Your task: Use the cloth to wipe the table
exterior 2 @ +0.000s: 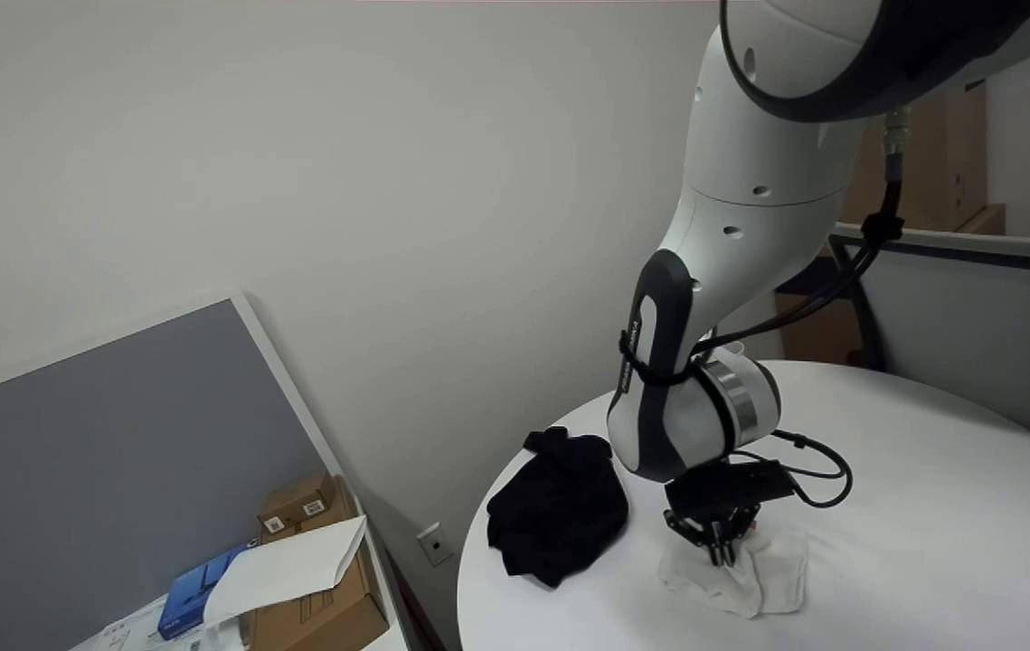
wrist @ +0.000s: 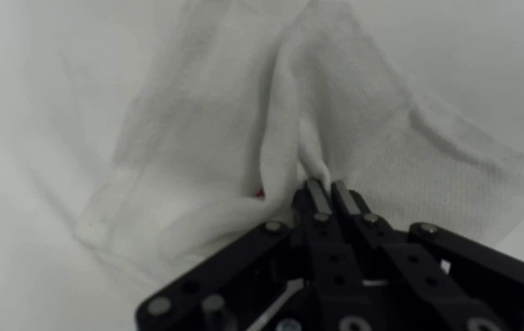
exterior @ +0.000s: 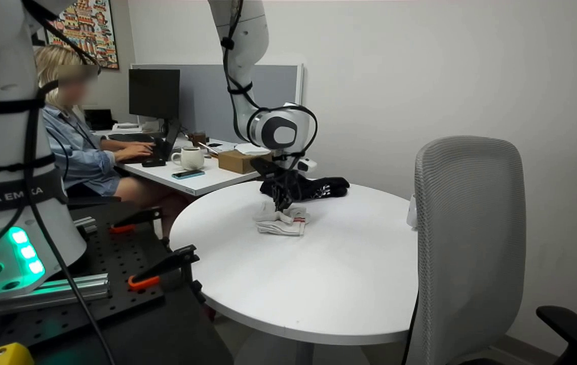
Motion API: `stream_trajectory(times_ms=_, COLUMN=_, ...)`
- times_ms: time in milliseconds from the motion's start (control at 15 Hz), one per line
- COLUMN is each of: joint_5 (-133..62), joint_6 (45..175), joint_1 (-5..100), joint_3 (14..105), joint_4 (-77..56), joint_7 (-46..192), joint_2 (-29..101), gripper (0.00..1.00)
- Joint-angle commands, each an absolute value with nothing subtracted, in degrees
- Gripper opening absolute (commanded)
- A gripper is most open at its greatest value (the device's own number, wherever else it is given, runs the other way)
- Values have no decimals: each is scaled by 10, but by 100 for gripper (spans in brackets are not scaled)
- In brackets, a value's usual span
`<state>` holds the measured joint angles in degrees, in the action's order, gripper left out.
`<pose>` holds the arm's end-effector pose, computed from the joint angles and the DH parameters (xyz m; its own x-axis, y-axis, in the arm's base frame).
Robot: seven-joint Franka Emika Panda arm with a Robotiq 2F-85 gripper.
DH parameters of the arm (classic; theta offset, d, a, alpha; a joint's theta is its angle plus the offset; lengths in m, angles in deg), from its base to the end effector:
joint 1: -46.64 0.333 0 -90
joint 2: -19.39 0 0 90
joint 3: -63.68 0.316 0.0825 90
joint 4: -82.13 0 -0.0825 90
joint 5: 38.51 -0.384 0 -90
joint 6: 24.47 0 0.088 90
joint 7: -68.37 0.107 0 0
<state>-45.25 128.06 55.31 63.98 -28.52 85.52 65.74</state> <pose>0.5841 0.0889 0.0566 0.9649 -0.2460 -0.0918 -0.2491 -0.9682 -0.0236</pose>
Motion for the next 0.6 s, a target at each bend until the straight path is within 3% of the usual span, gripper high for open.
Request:
stream_trajectory(times_ms=0, joint_5=-453, joint_6=1289, joint_1=525, joint_3=586, joint_4=-307, joint_7=869, joint_2=672, gripper=1)
stream_trajectory(times_ms=533, joint_5=-445, joint_6=1299, joint_1=483, joint_3=472, joint_4=-386, joint_7=914, joint_2=640, gripper=1)
